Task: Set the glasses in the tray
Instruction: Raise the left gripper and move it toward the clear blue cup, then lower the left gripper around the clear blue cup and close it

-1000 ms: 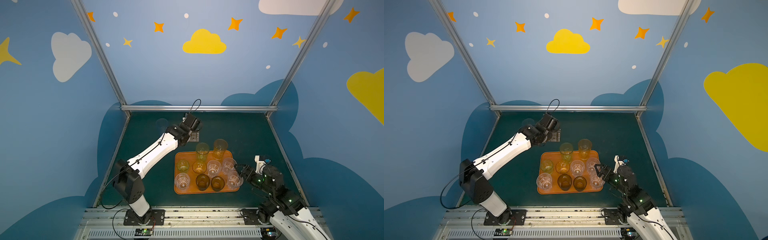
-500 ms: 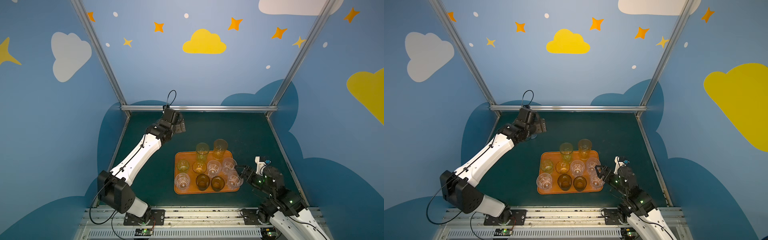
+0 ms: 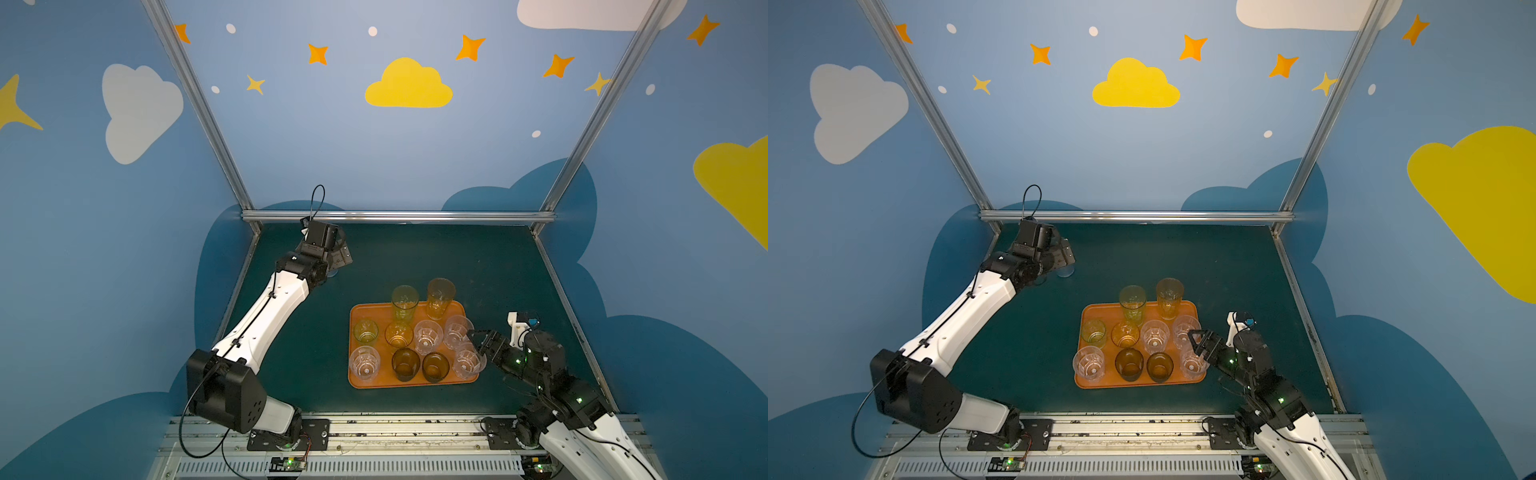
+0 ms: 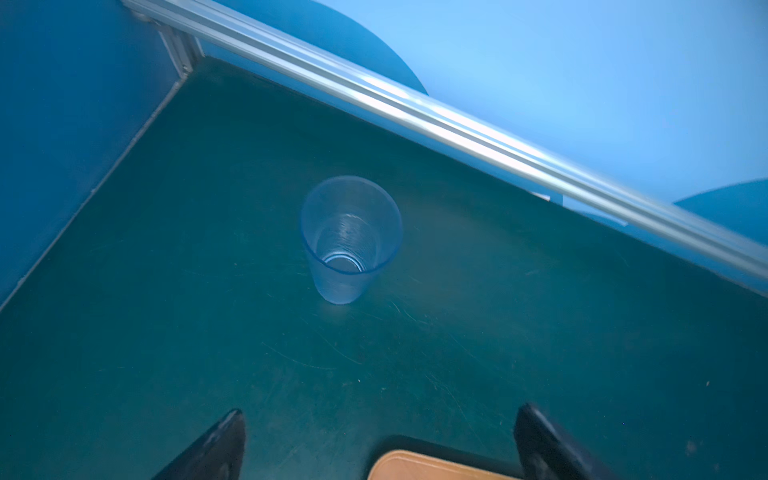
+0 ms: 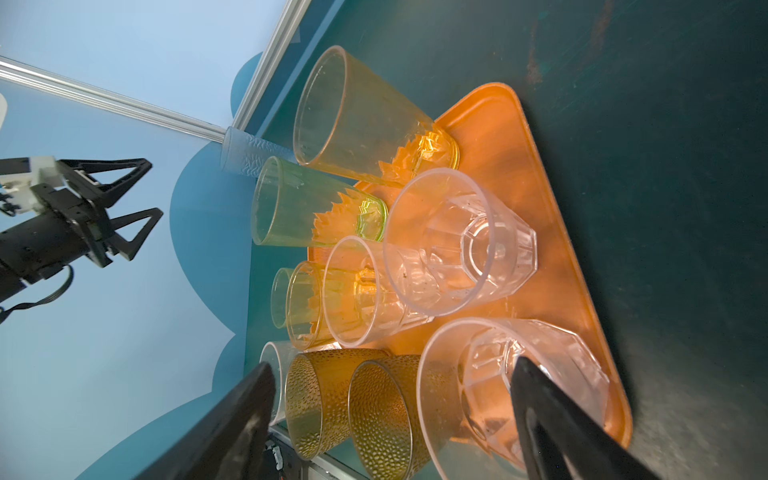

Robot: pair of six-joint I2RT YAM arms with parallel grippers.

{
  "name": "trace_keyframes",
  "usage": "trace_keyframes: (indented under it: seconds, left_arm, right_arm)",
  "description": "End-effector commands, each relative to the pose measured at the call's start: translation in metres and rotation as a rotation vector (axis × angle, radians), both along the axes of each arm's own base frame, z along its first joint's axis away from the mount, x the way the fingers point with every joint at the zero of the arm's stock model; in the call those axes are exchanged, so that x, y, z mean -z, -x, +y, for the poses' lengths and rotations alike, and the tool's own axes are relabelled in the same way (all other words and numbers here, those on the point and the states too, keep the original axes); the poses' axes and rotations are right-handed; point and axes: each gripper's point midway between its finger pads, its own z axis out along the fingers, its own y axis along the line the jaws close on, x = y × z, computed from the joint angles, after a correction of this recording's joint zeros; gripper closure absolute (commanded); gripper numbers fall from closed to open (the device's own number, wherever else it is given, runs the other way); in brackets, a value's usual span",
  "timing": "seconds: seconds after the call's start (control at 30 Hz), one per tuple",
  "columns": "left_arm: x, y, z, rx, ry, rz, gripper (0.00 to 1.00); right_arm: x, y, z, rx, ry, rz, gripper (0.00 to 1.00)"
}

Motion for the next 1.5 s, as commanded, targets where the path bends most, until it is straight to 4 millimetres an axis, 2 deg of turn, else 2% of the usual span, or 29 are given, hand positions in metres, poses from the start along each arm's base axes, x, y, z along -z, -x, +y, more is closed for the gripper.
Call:
trace_keyframes:
  seconds: [0.0,0.47,0.8,1.1,1.3,1.47]
  left_arm:
    - [-0.009,0.006,0.015,-0.055,0.019,-0.029,0.0]
    - [-0.026,-0.008,0.054,-0.155,0.078,-0.099,0.0]
    - [0.001,-0.035,0.069,-0.174,0.079,-0.031,0.01]
    - [0.032,-0.066,0.071,-0.172,0.107,0.047,0.29]
    - [0.056,-0.08,0.071,-0.158,0.103,0.12,0.36]
    - [0.07,-0.089,0.062,-0.115,0.131,0.178,0.43]
  right_arm:
    - [-0.015,-0.003,0.002,-0.01,-0.003,-0.038,0.12]
    - [-0.027,-0.009,0.006,-0.044,0.035,-0.064,0.12]
    - [-0.033,-0.02,0.01,-0.05,0.066,-0.073,0.12]
    - [-0.034,-0.027,0.01,-0.041,0.087,-0.065,0.12]
    - [-0.032,-0.031,0.011,-0.034,0.094,-0.053,0.12]
    - [-0.03,-0.034,0.012,-0.032,0.098,-0.035,0.12]
